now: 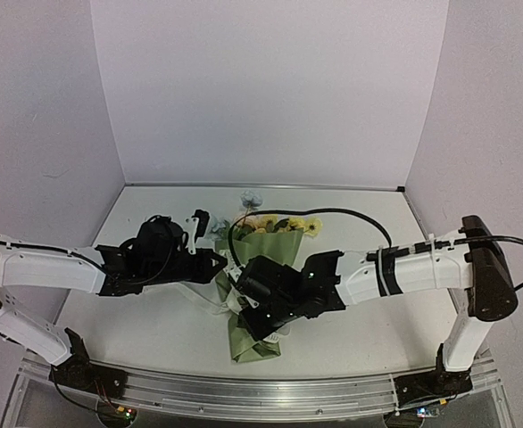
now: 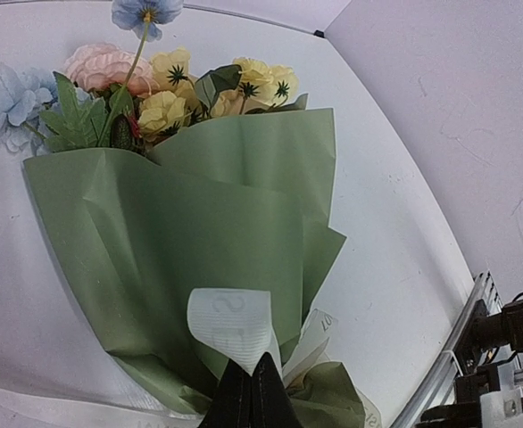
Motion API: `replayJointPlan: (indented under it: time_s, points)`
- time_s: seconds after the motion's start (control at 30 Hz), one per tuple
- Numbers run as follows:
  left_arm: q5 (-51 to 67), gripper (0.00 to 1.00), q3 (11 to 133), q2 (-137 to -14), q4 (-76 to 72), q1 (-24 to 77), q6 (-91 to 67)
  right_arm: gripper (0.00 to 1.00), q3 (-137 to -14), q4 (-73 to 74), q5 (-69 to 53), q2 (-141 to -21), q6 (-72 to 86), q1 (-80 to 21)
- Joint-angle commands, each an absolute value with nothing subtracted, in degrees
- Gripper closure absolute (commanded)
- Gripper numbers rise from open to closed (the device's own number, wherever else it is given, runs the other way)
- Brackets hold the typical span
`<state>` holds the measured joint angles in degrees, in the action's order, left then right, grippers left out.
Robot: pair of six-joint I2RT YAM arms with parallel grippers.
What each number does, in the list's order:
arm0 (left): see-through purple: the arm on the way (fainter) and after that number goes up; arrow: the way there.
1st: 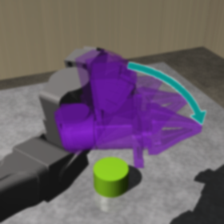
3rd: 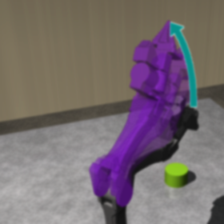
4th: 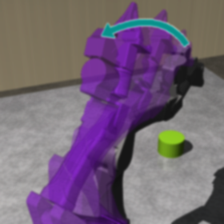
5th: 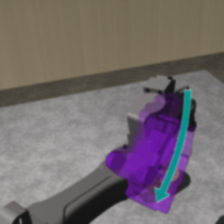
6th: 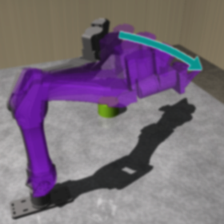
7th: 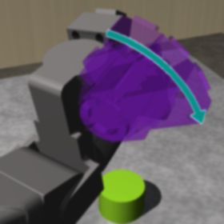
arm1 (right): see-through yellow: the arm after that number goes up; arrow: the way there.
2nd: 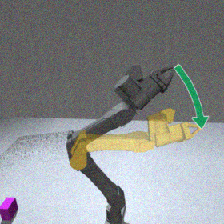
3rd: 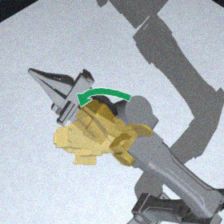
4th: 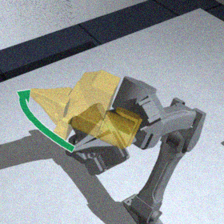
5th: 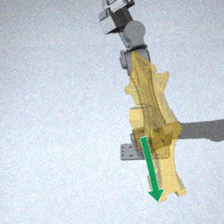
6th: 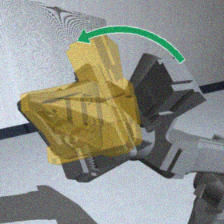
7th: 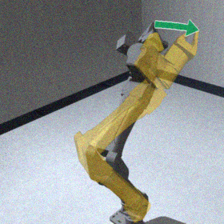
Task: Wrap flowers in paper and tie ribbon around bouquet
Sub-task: Cross the half-tied ribbon over the folded bouquet.
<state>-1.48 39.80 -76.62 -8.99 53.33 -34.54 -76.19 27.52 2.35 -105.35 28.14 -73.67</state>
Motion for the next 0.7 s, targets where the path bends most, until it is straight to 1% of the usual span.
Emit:
replayJointPlan:
  time_s: [0.0, 0.17, 0.5, 0.67]
  points:
    - [-1.2, 1.00, 39.3, -74.0, -8.7, 52.2, -33.8, 1.00, -73.8, 28.0, 4.7, -99.3, 30.4, -73.9]
    - [-0.6, 1.00, 39.2, -73.3, -8.5, 51.8, -33.0, 1.00, -71.5, 27.9, 3.8, -97.6, 32.9, -72.4]
    - [-0.8, 1.00, 39.0, -69.5, -7.5, 51.4, -31.9, 1.00, -67.7, 27.1, 0.9, -100.0, 41.0, -65.3]
    - [-0.2, 1.00, 39.4, -67.8, -6.7, 51.4, -30.9, 1.00, -67.8, 26.5, 0.7, -100.2, 42.0, -65.0]
